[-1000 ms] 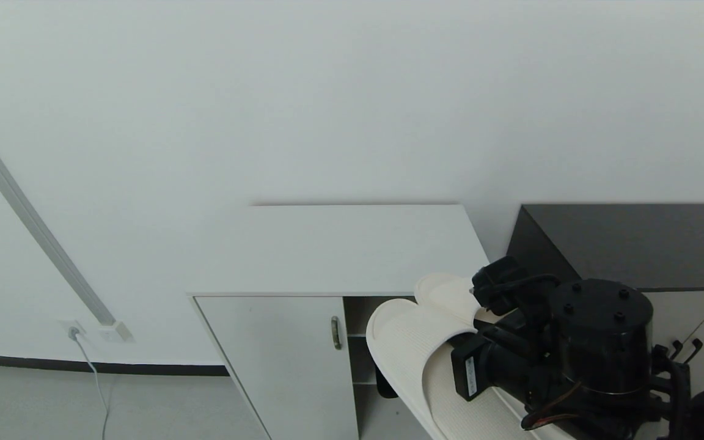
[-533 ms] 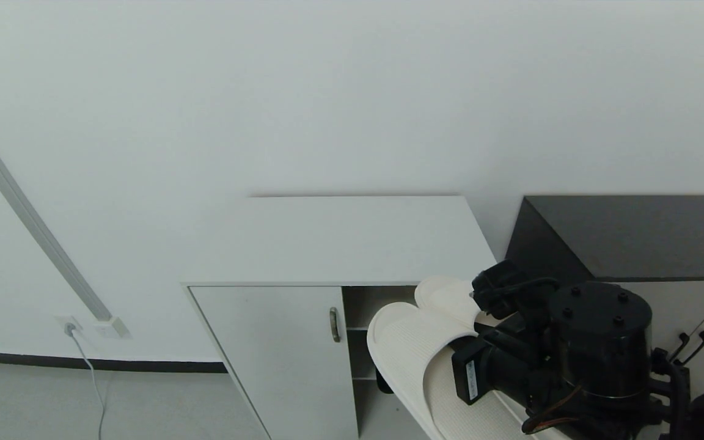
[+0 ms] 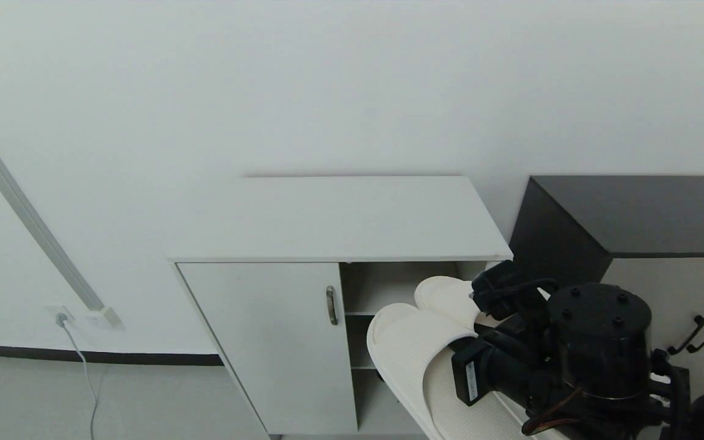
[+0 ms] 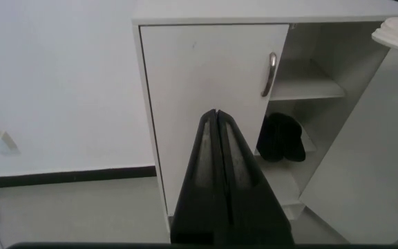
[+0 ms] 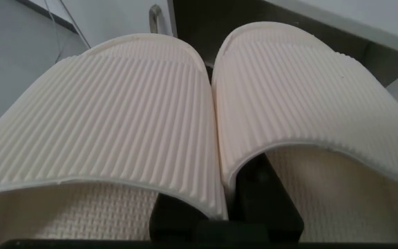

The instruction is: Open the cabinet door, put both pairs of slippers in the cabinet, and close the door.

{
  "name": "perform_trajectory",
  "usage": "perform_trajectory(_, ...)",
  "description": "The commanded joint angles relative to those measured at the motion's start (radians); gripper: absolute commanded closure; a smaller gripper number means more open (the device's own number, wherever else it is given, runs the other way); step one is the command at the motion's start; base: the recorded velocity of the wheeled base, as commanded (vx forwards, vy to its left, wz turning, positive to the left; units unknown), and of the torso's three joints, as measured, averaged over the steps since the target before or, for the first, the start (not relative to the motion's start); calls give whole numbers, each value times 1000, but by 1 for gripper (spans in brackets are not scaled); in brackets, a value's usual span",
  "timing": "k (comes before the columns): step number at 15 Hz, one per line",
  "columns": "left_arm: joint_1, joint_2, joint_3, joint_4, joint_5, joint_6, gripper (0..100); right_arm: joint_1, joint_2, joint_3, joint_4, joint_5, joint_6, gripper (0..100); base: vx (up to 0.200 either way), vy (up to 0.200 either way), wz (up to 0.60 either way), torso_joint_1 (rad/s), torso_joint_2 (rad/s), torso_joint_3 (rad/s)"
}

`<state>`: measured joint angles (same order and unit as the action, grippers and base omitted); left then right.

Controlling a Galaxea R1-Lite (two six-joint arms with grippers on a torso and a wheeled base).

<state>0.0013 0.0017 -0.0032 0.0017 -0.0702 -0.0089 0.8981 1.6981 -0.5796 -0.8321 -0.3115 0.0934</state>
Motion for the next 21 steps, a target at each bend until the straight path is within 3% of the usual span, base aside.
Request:
perform_trajectory(1, 0, 0, 0, 0, 0, 0, 100, 1, 3, 1, -1, 0, 0, 100, 0, 0, 0, -227, 540, 310)
perform_trajectory(21, 0, 0, 0, 0, 1, -2, 100, 5, 46, 7, -24, -3, 0, 100, 0, 0, 0, -167, 497, 330)
